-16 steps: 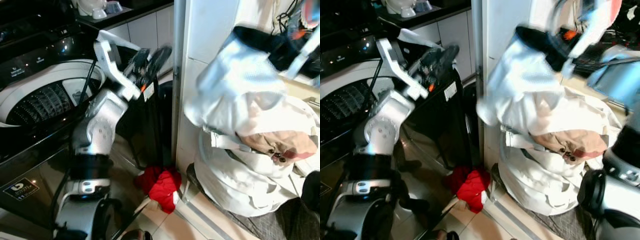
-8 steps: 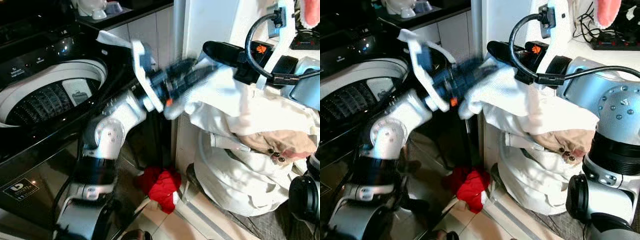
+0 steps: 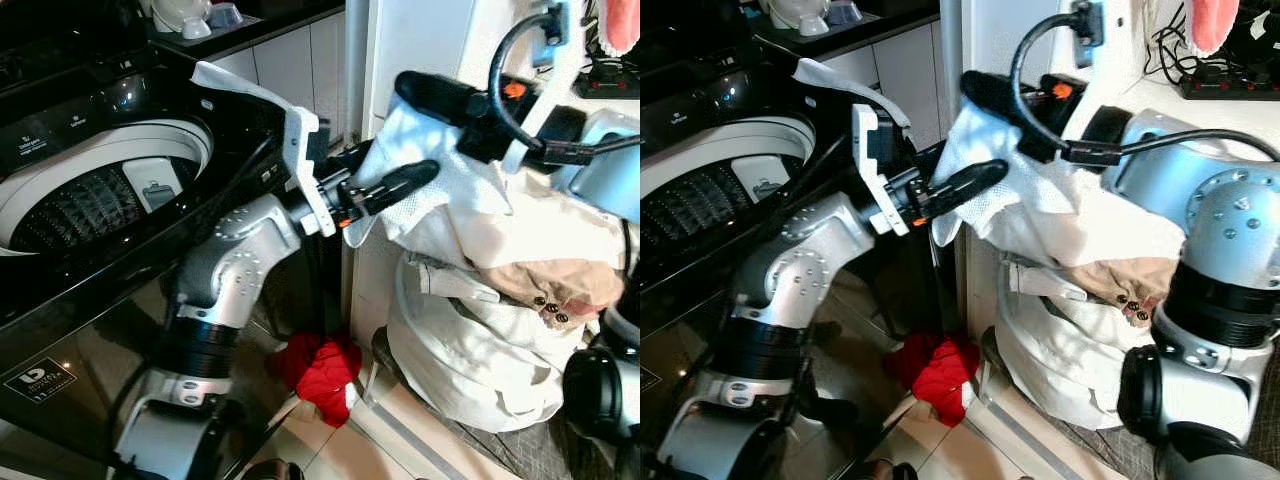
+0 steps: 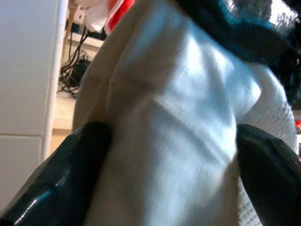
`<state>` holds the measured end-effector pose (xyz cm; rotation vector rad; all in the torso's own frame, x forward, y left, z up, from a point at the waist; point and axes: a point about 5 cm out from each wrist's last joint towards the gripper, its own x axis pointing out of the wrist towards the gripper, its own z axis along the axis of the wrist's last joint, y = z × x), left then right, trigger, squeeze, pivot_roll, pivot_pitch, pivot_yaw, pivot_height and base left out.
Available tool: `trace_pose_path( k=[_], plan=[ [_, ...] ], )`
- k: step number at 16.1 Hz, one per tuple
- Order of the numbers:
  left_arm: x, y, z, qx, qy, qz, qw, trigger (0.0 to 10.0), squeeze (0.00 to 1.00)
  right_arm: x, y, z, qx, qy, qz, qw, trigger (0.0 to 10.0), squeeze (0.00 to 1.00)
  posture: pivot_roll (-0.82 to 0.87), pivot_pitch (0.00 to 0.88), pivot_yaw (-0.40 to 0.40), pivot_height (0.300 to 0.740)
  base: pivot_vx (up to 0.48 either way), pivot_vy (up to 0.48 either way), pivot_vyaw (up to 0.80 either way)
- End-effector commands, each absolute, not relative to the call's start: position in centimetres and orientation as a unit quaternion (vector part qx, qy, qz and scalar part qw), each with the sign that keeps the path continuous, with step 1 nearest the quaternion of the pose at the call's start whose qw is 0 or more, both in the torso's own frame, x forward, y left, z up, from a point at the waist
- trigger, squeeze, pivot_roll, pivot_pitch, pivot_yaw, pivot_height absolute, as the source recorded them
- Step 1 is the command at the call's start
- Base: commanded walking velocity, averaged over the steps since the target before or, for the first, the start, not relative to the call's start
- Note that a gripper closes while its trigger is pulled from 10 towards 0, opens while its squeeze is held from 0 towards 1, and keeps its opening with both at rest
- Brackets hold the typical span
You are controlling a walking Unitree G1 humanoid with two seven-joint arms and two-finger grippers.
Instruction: Clothes washing
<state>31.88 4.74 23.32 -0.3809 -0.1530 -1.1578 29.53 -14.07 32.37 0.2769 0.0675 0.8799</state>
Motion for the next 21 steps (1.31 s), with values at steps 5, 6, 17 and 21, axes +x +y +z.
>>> trace_pose_path(
  k=[5, 6, 17, 21],
  plan=[
    [32.8, 4.9, 24.4, -0.195, -0.1, -0.518, 0.827, 0.0, 0.0, 28.6, -12.9, 32.3, 0.13, 0.03, 0.448, 0.884, 0.0, 0.0, -0.12, 0.0, 0.103, 0.74, 0.0, 0.0, 0.0],
    [32.8, 5.1, 24.4, -0.195, -0.101, -0.518, 0.826, 0.0, 0.0, 28.6, -12.9, 32.3, 0.13, 0.03, 0.447, 0.884, 0.0, 0.0, -0.12, 0.0, 0.105, 0.74, 0.0, 0.0, 0.0],
    [33.2, 5.4, 24.4, -0.196, -0.103, -0.51, 0.831, 0.0, 0.0, 28.8, -13.2, 32.5, 0.133, 0.027, 0.437, 0.889, 0.0, 0.0, -0.12, 0.0, 0.103, 0.74, 0.0, 0.0, 0.0],
    [33.6, 5.8, 24.5, -0.2, -0.109, -0.491, 0.841, 0.0, 0.0, 28.9, -13.1, 32.5, 0.133, 0.026, 0.436, 0.89, 0.0, 0.0, -0.11, 0.0, 0.102, 0.74, 0.0, 0.0, 0.0]
  ],
)
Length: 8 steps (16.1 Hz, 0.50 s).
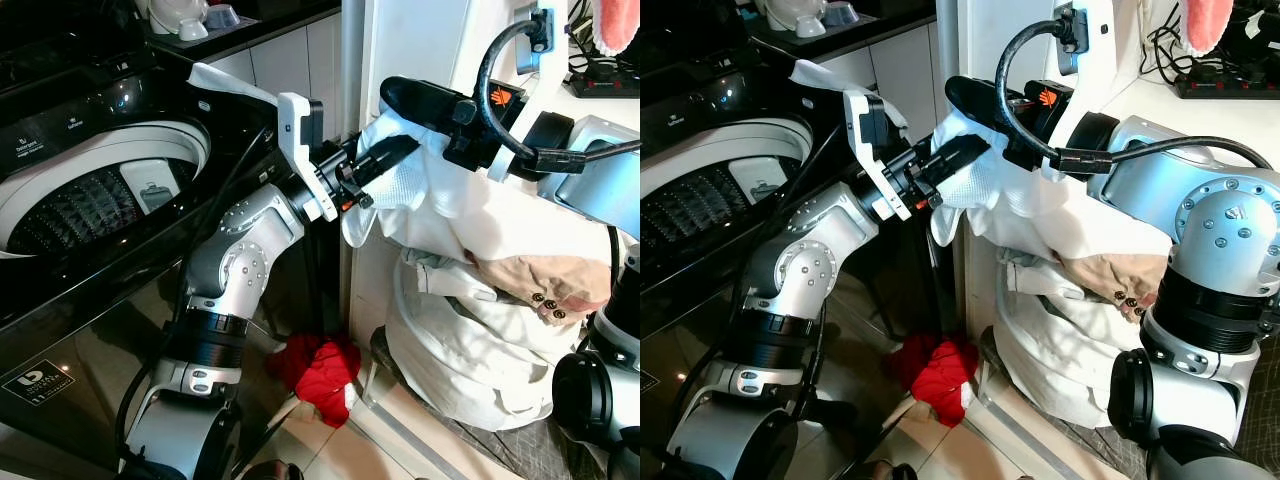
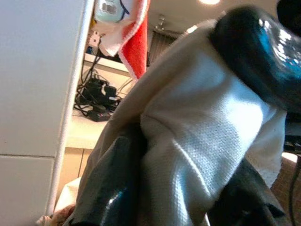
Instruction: Clothes washing
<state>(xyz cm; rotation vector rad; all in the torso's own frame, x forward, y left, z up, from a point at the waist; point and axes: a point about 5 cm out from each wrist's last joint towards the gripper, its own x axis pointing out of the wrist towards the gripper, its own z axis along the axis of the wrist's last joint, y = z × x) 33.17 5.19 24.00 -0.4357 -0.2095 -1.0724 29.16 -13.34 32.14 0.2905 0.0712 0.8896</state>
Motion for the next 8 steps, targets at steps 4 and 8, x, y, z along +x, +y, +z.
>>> trace_pose_path(
  k=[4, 8],
  plan=[
    [34.5, 6.6, 25.1, -0.207, -0.124, -0.456, 0.857, 0.0, 0.0, 28.8, -13.2, 32.6, 0.122, 0.022, 0.431, 0.894, 8.7, 1.0, -0.11, 0.0, 0.103, 0.74, 0.0, 0.0, 0.0],
    [35.2, 7.7, 25.3, -0.2, -0.13, -0.425, 0.873, 0.0, 0.0, 28.6, -14.8, 33.1, 0.114, 0.01, 0.418, 0.901, 10.0, 1.0, -0.11, 0.0, 0.103, 0.74, 0.0, 0.0, 0.0]
  ],
)
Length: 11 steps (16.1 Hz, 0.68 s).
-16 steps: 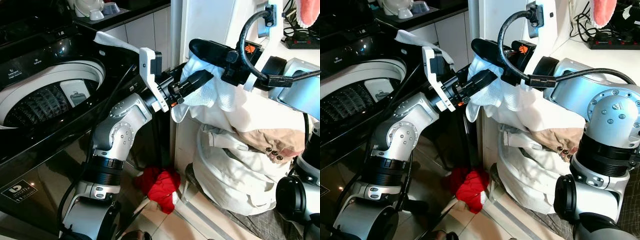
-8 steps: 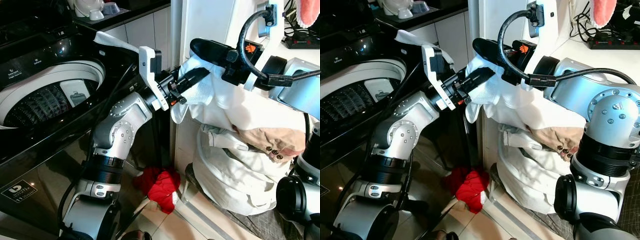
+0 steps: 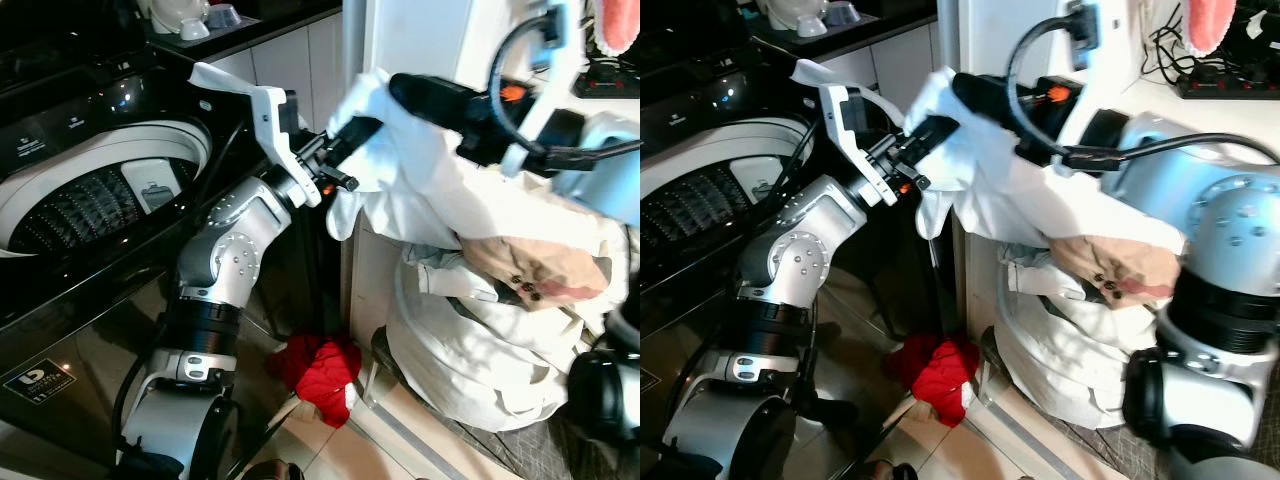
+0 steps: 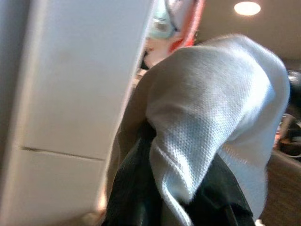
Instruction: Clothes washing
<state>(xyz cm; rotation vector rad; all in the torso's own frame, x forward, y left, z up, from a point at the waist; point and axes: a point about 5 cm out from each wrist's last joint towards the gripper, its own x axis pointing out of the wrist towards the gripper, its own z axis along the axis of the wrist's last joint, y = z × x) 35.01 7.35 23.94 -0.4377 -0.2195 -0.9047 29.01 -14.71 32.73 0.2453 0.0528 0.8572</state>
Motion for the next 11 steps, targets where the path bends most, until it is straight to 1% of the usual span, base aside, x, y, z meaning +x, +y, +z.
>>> trace_pose_path(
  k=[1, 2, 3, 4, 5, 6, 8, 9, 10, 11],
  plan=[
    [36.1, 8.7, 26.0, -0.171, -0.141, -0.401, 0.889, 0.0, 0.0, 28.6, -15.9, 33.5, 0.098, 0.001, 0.396, 0.913, 10.0, 1.0, -0.1, 0.0, 0.098, 0.74, 0.0, 0.0, 0.0],
    [37.3, 10.0, 27.5, -0.129, -0.159, -0.369, 0.906, 0.0, 0.0, 28.5, -16.7, 33.8, 0.084, -0.006, 0.38, 0.921, 10.0, 1.0, -0.09, 0.0, 0.092, 0.74, 0.0, 0.0, 0.0],
    [38.5, 11.2, 29.5, -0.08, -0.182, -0.331, 0.923, 0.0, 0.0, 28.3, -17.3, 34.0, 0.075, -0.01, 0.375, 0.924, 10.0, 0.24, -0.09, 0.0, 0.09, 0.74, 0.0, 0.0, 0.0],
    [39.3, 12.3, 31.6, -0.043, -0.206, -0.291, 0.933, 0.0, 0.0, 28.2, -17.6, 34.1, 0.067, -0.012, 0.372, 0.926, 10.0, 0.0, -0.09, 0.0, 0.09, 0.74, 0.0, 0.0, 0.0],
    [40.0, 14.4, 36.3, 0.027, -0.26, -0.206, 0.943, 0.0, 0.0, 28.1, -17.8, 34.1, 0.059, -0.013, 0.368, 0.928, 10.0, 0.0, -0.09, 0.0, 0.093, 0.74, 0.0, 0.0, 0.0],
    [39.5, 16.2, 40.9, 0.085, -0.323, -0.123, 0.934, 0.0, 0.0, 28.0, -17.7, 34.0, 0.055, -0.012, 0.368, 0.928, 10.0, 0.0, -0.09, 0.0, 0.106, 0.74, 0.0, 0.0, 0.0],
    [38.2, 17.9, 45.2, 0.143, -0.388, -0.024, 0.91, 0.0, 0.0, 27.9, -17.1, 33.5, 0.047, -0.009, 0.37, 0.928, 10.0, 0.0, -0.1, 0.0, 0.123, 0.74, 0.0, 0.0, 0.0],
    [38.4, 18.8, 45.3, 0.192, -0.379, 0.04, 0.904, 0.0, 0.0, 27.8, -16.5, 32.8, 0.045, -0.008, 0.371, 0.928, 10.0, 0.0, -0.11, 0.0, 0.134, 0.74, 0.0, 0.0, 0.0],
    [38.8, 19.0, 44.7, 0.2, -0.366, 0.051, 0.907, 0.0, 0.0, 27.8, -16.2, 32.6, 0.044, -0.006, 0.372, 0.927, 10.0, 0.0, -0.12, 0.0, 0.142, 0.74, 0.0, 0.0, 0.0],
    [40.1, 19.3, 42.0, 0.209, -0.306, 0.063, 0.926, 0.0, 0.0, 27.5, -15.3, 31.7, 0.047, 0.006, 0.383, 0.922, 10.0, 0.0, -0.13, 0.0, 0.147, 0.74, 0.0, 0.0, 0.0]
  ],
)
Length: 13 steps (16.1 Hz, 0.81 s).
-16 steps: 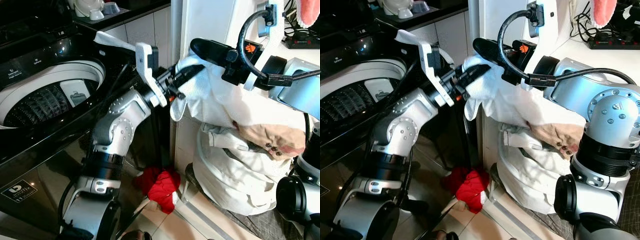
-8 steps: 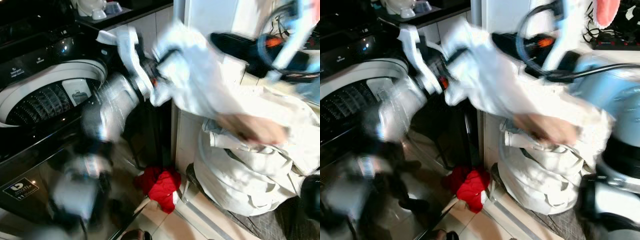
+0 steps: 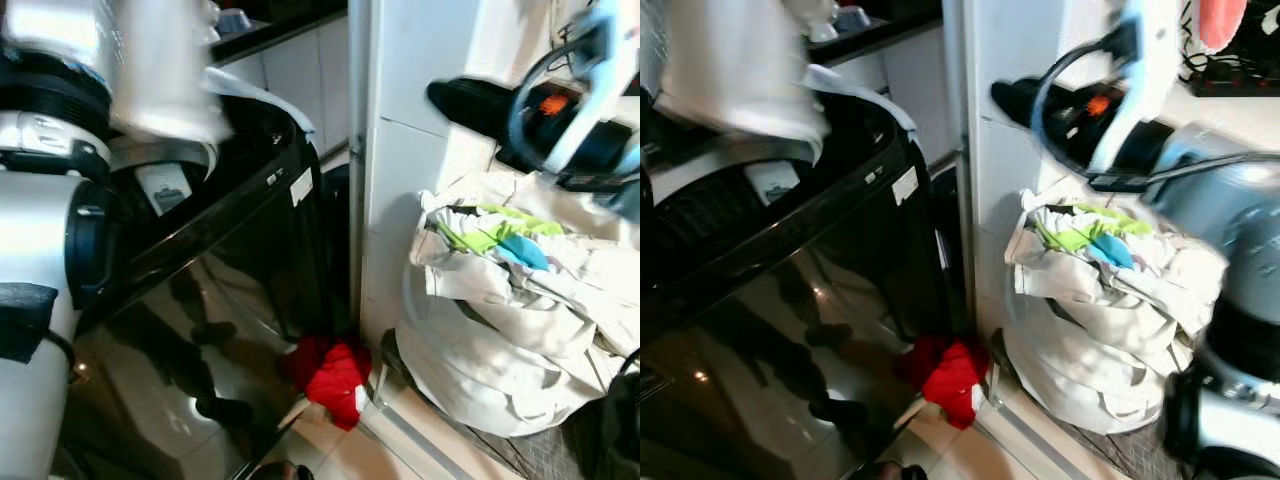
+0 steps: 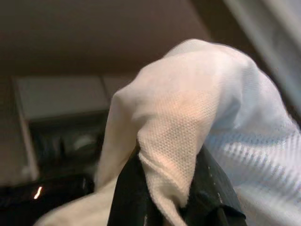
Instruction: Clothes washing
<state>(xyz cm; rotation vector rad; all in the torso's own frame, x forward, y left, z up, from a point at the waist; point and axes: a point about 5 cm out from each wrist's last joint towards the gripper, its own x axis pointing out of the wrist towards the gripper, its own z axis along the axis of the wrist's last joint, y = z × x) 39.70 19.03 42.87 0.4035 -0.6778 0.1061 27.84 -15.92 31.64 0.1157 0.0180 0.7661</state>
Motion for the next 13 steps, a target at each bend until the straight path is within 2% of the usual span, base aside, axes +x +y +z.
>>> trace_pose_path(
  k=[1, 2, 3, 4, 7, 8, 9, 13],
  plan=[
    [40.8, 19.5, 40.1, 0.214, -0.264, 0.066, 0.938, 0.0, 0.0, 27.2, -14.7, 31.1, 0.046, 0.018, 0.392, 0.919, 10.0, 0.0, -0.13, 0.0, 0.144, 0.74, 0.0, 0.0, 0.0],
    [41.6, 19.8, 37.6, 0.207, -0.206, 0.073, 0.954, 7.4, 0.0, 27.1, -13.8, 30.0, 0.036, 0.037, 0.398, 0.916, 10.0, 0.0, -0.13, 0.0, 0.139, 0.74, 0.0, 0.0, 0.0],
    [42.1, 20.4, 34.7, 0.174, -0.151, 0.082, 0.97, 10.0, 0.0, 27.0, -12.9, 28.7, 0.031, 0.06, 0.397, 0.915, 10.0, 0.0, -0.14, 0.0, 0.133, 0.74, 0.0, 0.0, 0.0],
    [42.4, 21.0, 32.2, 0.152, -0.1, 0.093, 0.979, 10.0, 0.0, 27.1, -12.1, 27.8, 0.034, 0.075, 0.395, 0.915, 10.0, 0.0, -0.14, 0.0, 0.125, 0.74, 0.0, 0.0, 0.0],
    [41.8, 22.6, 23.7, 0.161, 0.091, 0.121, 0.975, 10.0, 0.0, 26.3, -9.7, 26.0, 0.041, 0.104, 0.407, 0.907, 10.0, 0.0, -0.15, 0.0, 0.128, 0.74, 0.0, 0.0, 0.0],
    [41.7, 22.6, 23.3, 0.152, 0.101, 0.117, 0.976, 10.0, 0.0, 26.2, -9.6, 26.0, 0.042, 0.103, 0.409, 0.906, 10.0, 0.0, -0.15, 0.0, 0.128, 0.74, 0.0, 0.0, 0.0],
    [41.6, 22.8, 22.9, 0.129, 0.114, 0.126, 0.977, 10.0, 1.0, 26.0, -9.4, 26.1, 0.043, 0.102, 0.416, 0.903, 10.0, 0.0, -0.16, 0.0, 0.133, 0.74, 0.0, 0.0, 0.0],
    [41.4, 23.2, 22.6, 0.077, 0.134, 0.141, 0.978, 10.0, 1.0, 25.4, -9.5, 26.0, 0.031, 0.107, 0.426, 0.898, 10.0, 0.0, -0.16, 0.0, 0.136, 0.74, 0.0, 0.0, 0.0]
  ],
)
